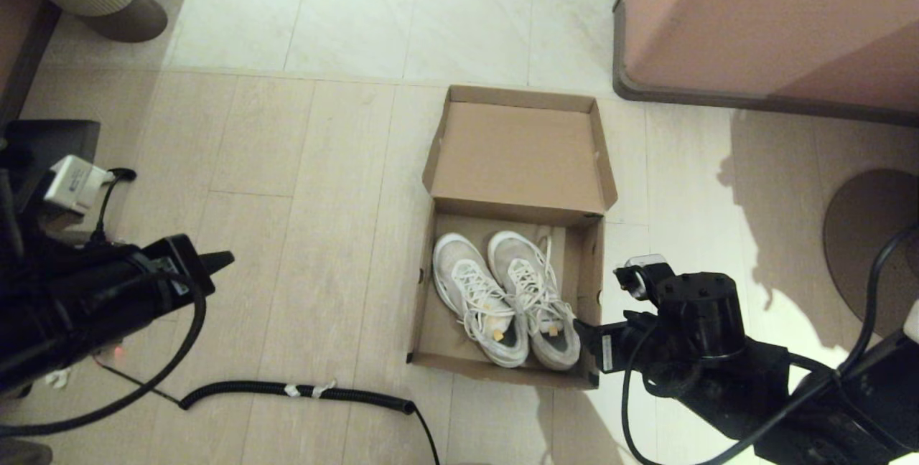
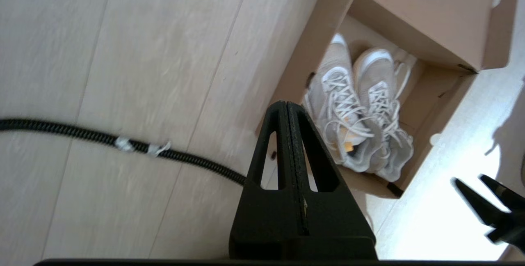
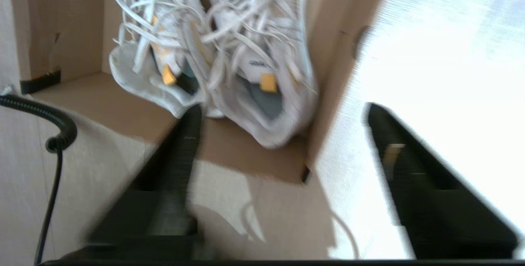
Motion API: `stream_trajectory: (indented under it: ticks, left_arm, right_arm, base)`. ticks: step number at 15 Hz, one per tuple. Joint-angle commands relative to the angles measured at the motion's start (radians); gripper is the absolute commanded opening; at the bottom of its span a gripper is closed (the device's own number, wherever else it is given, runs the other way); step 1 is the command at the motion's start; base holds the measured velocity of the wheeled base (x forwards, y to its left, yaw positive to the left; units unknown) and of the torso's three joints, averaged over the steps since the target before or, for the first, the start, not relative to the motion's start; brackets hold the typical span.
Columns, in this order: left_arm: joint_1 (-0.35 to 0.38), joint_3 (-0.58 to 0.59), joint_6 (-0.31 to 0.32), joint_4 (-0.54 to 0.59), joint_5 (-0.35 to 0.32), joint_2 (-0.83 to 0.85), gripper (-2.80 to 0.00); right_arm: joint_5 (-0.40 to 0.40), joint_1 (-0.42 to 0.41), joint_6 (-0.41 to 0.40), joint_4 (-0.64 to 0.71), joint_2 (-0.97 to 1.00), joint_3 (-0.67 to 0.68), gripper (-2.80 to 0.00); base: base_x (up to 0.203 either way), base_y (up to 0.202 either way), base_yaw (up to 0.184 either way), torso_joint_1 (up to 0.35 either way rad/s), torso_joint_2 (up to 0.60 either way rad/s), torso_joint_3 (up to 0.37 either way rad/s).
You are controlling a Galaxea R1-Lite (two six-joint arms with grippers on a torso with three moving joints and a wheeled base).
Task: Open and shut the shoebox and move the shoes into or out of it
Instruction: Put the shoes into the shoe box
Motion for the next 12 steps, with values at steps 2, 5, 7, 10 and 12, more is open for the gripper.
stream_trajectory:
  ticks: [2,5,7,10,12]
  left_arm:
    - [0.003,0.123,-0.063,-0.014,0.000,-0.074,-2.80]
    - [0.006,0.218,-0.178,-0.081,0.022,-0.163,-2.80]
    - [0.008,0.241,-0.180,-0.085,0.050,-0.202,-2.80]
    - [0.006,0.194,-0.181,-0.090,0.042,-0.152,-2.80]
    - [0.001,0.099,-0.183,-0.092,0.022,-0.049,-2.80]
  right_arm:
    - [-0.047,-0.009,0.001,-0.042,-0.057,0.077,-2.80]
    - [-0.114,-0.010,-0.024,-0.093,-0.176,0.142,-2.80]
    - [-0.130,-0.072,-0.030,-0.084,-0.243,0.188,-2.80]
    - [-0.110,-0.182,-0.030,-0.079,-0.245,0.179,-2.80]
    - [0.014,-0.277,-0.029,-0.065,-0.196,0.094,-2.80]
  base:
    - [0.000,0.000,0.000,0.000,0.00,0.000]
    - [0.000,0.000,0.000,0.000,0.00,0.000]
    - [0.000,0.000,0.000,0.000,0.00,0.000]
    - [0.000,0.000,0.000,0.000,0.00,0.000]
    - [0.000,0.000,0.000,0.000,0.00,0.000]
